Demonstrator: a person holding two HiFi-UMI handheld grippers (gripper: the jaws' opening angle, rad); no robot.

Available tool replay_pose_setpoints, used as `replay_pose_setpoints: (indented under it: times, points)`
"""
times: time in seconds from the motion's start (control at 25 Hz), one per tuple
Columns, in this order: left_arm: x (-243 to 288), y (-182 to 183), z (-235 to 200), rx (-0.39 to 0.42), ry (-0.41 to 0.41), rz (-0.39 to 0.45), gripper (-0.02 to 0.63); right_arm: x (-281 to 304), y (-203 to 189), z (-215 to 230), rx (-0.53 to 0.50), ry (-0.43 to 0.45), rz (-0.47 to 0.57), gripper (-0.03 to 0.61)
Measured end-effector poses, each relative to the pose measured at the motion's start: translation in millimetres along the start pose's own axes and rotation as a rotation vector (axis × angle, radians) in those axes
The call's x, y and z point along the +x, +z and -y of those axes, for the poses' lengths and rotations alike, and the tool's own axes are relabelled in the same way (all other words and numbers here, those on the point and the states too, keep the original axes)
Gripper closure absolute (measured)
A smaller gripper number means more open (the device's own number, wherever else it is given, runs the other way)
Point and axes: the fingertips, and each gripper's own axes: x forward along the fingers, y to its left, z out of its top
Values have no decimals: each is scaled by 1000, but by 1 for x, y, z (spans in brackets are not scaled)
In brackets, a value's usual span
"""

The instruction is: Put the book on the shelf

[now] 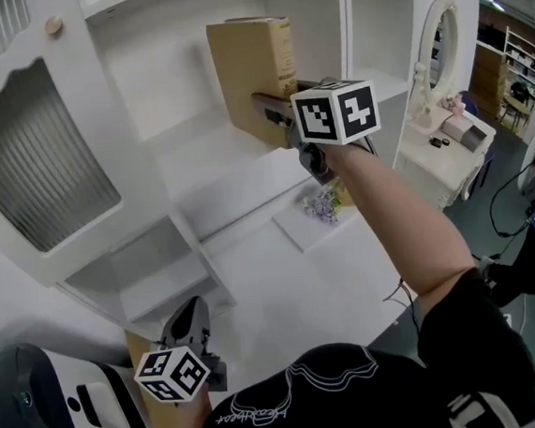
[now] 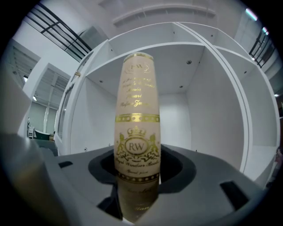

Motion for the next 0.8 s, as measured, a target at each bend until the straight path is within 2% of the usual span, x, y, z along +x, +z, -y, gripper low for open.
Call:
replay_pose_setpoints:
  times: [0.52, 0.8]
  points:
    - [-8, 1, -31, -55, 47, 45, 611, 48, -1, 13, 9, -82, -37, 362]
    - [-15, -7, -39, -74, 71, 47, 611, 59, -2, 15, 18, -98, -52, 360]
